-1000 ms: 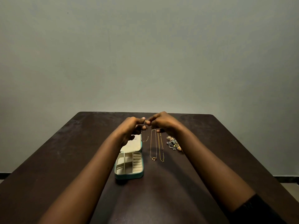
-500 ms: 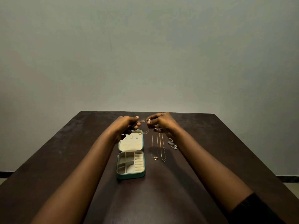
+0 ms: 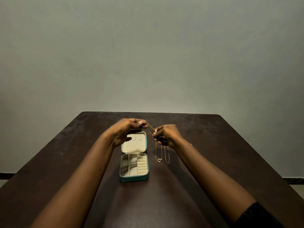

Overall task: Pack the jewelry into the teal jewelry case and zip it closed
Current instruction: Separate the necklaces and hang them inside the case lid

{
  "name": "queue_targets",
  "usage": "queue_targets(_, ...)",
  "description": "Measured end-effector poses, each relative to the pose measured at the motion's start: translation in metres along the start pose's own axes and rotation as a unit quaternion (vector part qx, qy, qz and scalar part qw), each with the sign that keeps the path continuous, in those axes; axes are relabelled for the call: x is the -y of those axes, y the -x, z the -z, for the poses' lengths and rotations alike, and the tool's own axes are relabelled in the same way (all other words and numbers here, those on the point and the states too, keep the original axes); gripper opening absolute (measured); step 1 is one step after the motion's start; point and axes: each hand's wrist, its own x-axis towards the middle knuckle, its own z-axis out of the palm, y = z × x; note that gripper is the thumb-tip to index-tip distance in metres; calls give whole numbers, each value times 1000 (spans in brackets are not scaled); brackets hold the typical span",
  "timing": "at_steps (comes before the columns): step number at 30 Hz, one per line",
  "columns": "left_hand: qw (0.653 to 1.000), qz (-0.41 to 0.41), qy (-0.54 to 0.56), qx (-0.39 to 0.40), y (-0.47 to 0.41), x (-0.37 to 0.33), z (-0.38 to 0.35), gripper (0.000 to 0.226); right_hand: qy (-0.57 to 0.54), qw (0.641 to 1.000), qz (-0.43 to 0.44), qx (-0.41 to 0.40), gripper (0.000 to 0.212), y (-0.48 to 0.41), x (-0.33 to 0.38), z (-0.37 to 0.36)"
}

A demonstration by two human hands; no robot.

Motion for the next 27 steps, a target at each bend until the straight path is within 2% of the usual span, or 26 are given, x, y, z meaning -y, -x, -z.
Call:
queue_targets(5,999,-28,-24,-29,-7,2,-5,18,-38,993,-97,48,25,1,-6,-4)
queue_targets(7,998,-40,-30,-39,-8,-2,-10,20,-27,991,-108,73,24,2,-6,-4)
queue_targets(12,996,-49,-71,-23,-10,-8,-13,18,55,996,-49,53,21,4,0,-5)
queue_targets(14,995,-48,-88,-22,-11,-8,-14,19,102,994,-13,44,11,10,8,-4)
queue_targets(16,992,-52,-108,-26,-11,-10,-15,20,150,988,14,40,26,12,15,-4)
queue_targets(18,989,-57,-130,-35,-11,-12,-16,20,160,986,41,39,31,12,19,-8)
queue_targets(24,980,-57,-188,-44,-15,-15,-10,16,-1,994,97,53,39,10,20,-24)
queue_targets(27,976,-59,-201,-55,-15,-15,-6,15,-22,992,107,65,34,9,18,-26)
